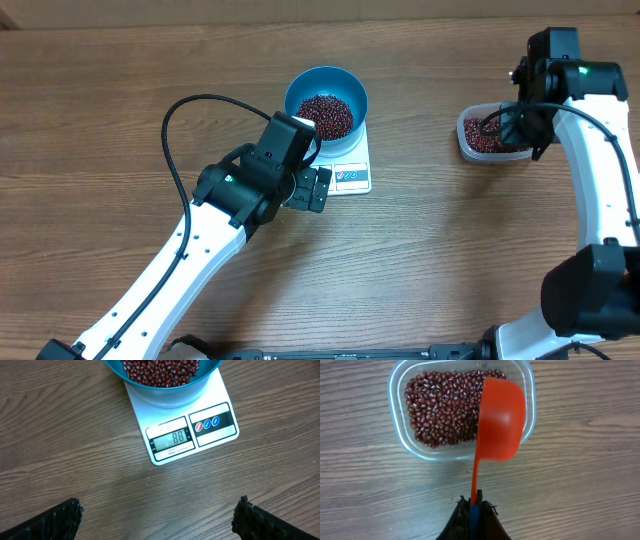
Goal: Scoop item into bowl and weigh 150g on scale
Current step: 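Move the empty scoop with the right gripper back to the bean tub, then dip the scoop into the red beans and drag it through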
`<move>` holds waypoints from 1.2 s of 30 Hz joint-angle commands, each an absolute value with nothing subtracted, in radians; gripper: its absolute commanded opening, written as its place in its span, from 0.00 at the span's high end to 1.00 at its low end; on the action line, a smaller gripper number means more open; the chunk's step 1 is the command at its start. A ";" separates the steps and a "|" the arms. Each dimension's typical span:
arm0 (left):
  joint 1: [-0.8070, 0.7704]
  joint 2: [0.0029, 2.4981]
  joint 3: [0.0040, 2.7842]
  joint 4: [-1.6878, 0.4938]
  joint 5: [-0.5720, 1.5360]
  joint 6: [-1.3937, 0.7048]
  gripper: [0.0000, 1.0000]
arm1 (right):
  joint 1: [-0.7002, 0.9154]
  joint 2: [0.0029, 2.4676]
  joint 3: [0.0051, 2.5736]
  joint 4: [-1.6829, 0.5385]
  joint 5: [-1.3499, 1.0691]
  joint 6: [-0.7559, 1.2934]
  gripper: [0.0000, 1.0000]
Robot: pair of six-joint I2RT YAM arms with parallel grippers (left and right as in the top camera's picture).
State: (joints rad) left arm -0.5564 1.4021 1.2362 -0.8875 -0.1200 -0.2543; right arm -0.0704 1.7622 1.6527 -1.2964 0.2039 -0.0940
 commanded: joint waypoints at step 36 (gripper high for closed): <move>-0.556 1.395 1.229 -0.886 -0.118 -0.239 0.01 | -0.067 1.877 1.539 -1.165 0.347 -0.053 0.96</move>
